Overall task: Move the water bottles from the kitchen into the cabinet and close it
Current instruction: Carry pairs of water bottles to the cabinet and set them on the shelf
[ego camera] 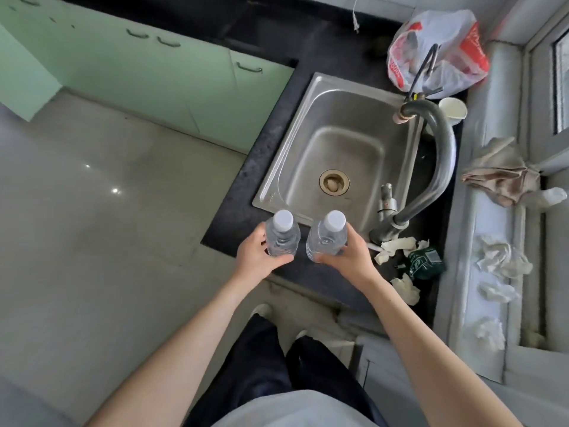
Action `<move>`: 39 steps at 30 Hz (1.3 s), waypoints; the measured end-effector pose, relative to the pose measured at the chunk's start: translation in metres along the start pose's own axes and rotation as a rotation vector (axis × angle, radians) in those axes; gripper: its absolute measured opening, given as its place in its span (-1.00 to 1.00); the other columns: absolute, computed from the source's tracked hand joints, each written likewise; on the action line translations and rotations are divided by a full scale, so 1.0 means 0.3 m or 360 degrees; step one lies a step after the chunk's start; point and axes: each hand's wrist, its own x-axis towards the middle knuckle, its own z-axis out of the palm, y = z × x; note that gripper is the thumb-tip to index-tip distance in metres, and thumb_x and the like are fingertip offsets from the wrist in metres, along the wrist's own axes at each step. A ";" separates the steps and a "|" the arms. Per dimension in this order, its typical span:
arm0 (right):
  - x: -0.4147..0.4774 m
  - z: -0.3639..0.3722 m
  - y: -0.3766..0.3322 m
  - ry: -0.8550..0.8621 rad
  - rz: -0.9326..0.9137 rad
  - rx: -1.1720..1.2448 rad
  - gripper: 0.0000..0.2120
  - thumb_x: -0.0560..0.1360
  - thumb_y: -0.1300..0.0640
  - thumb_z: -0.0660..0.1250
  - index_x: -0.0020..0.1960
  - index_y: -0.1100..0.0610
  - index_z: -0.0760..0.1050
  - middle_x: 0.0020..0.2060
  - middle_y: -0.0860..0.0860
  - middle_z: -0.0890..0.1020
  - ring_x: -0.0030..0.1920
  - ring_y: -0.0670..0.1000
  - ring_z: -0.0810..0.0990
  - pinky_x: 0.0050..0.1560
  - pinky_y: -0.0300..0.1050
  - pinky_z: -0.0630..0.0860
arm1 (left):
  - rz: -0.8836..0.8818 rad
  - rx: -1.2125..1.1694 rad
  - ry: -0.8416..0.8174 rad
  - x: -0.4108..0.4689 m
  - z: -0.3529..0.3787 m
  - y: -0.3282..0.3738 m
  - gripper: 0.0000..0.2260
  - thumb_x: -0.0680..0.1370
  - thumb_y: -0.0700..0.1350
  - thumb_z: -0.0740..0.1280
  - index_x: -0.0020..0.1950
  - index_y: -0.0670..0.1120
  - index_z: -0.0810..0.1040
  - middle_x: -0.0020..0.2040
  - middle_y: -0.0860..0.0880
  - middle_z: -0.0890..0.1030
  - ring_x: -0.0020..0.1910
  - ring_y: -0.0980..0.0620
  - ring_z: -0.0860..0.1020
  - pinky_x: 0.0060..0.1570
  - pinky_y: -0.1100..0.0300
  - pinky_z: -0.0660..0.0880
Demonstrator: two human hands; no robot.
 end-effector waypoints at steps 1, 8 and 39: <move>-0.007 -0.004 -0.005 0.0002 0.0005 0.0000 -0.43 0.20 0.23 0.62 0.14 0.02 0.51 0.00 -0.06 0.67 0.02 0.01 0.66 0.03 0.04 0.63 | -0.0011 -0.0018 0.0021 -0.010 -0.002 0.004 -0.37 0.21 -0.12 0.63 0.19 0.16 0.47 0.06 0.19 0.62 0.10 0.18 0.60 0.13 0.27 0.50; -0.145 -0.035 -0.079 -0.0006 -0.0051 0.0190 -0.47 0.25 0.29 0.63 0.14 0.09 0.53 -0.05 0.00 0.72 -0.03 -0.03 0.71 0.02 -0.03 0.62 | -0.0070 -0.0225 0.0154 -0.142 -0.057 0.056 -0.49 0.15 0.05 0.59 0.05 0.04 0.57 -0.07 0.10 0.70 -0.05 0.21 0.63 -0.12 0.38 0.50; -0.457 1.430 -0.576 -0.0913 -0.0363 -0.0058 -0.75 0.33 0.21 0.59 -0.09 0.15 0.56 -0.25 0.07 0.68 -0.25 0.06 0.68 -0.27 -0.14 0.59 | -0.0727 -0.0434 0.1558 -0.972 -1.183 -0.569 -0.62 0.18 0.17 0.50 -0.16 0.05 0.46 -0.27 0.07 0.64 -0.32 0.10 0.64 -0.23 -0.05 0.62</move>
